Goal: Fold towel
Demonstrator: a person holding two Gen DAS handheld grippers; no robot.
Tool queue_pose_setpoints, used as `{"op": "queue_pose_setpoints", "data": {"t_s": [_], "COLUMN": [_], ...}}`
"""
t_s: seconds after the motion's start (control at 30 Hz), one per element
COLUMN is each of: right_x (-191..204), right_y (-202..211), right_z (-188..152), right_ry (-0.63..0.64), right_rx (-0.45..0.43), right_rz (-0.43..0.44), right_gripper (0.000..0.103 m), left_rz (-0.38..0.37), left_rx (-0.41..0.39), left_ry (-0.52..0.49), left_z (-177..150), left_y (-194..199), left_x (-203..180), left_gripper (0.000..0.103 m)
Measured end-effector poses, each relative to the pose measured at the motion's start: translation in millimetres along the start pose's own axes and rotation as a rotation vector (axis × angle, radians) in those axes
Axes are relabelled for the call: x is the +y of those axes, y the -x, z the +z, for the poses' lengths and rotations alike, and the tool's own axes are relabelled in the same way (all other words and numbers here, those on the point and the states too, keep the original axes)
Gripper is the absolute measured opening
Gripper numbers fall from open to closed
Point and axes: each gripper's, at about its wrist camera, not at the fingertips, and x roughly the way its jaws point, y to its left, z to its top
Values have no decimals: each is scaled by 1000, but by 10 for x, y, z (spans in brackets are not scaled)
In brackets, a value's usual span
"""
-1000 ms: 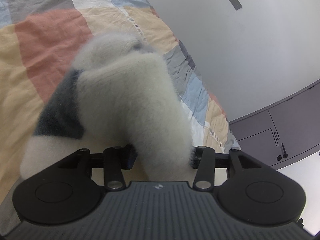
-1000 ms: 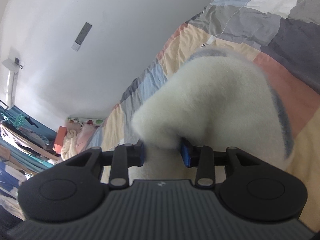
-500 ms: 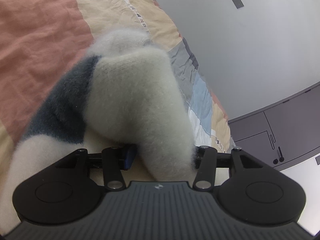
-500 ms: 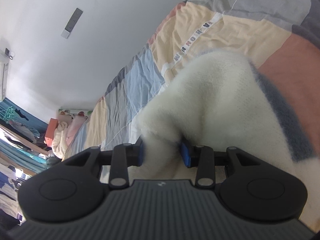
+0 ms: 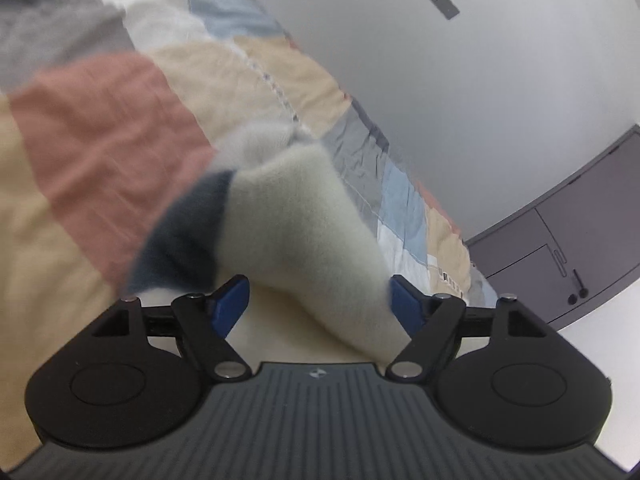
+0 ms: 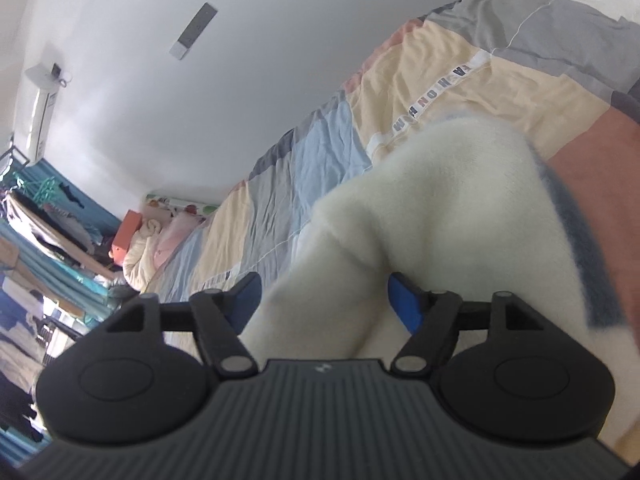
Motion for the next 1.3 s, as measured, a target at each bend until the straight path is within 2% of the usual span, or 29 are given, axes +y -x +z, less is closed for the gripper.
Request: {"op": "queue_pose_setpoints", "data": {"t_s": [0.2,0.4,0.53,0.63,0.73,0.8,0.93,1.13,1.3], "right_x": [98,350,518,604,658,645,586,460,424], "right_y": [231,282,141,-5,-146,-255,-517,-849,-949], "right_z": [-105,-201,-252,-251,-228,-218,-225,-157,-192], "right_ry": [80,279,409,493,586,617,685,668,682], "right_rx": [13,26,41,43,24,36,67,86,76], "right_rz": [-13,-15,-30,-55,-86,-95,-125,-122,-122], "right_gripper": [75,75,75,74,73,64,61,62,62], "left_rz": [77,80,142,140,189,207,218,209,210], "left_rx": [-41,-36,-81,-46,-9,27,32,21,14], "left_ry": [-111,-288,-404,-403,-414,-404,-397,-385,-398], "left_z": [-99,-176,-211,-147,-151,-133,-33,-6,-2], "left_y": [262,15,-203,-439,-651,-781,-960,-1107,-1165], "left_x": [-133,-433,-581,-571,-496,-428,-384,-299,-293], "left_gripper": [81,81,81,81,81,81,81,81,82]}}
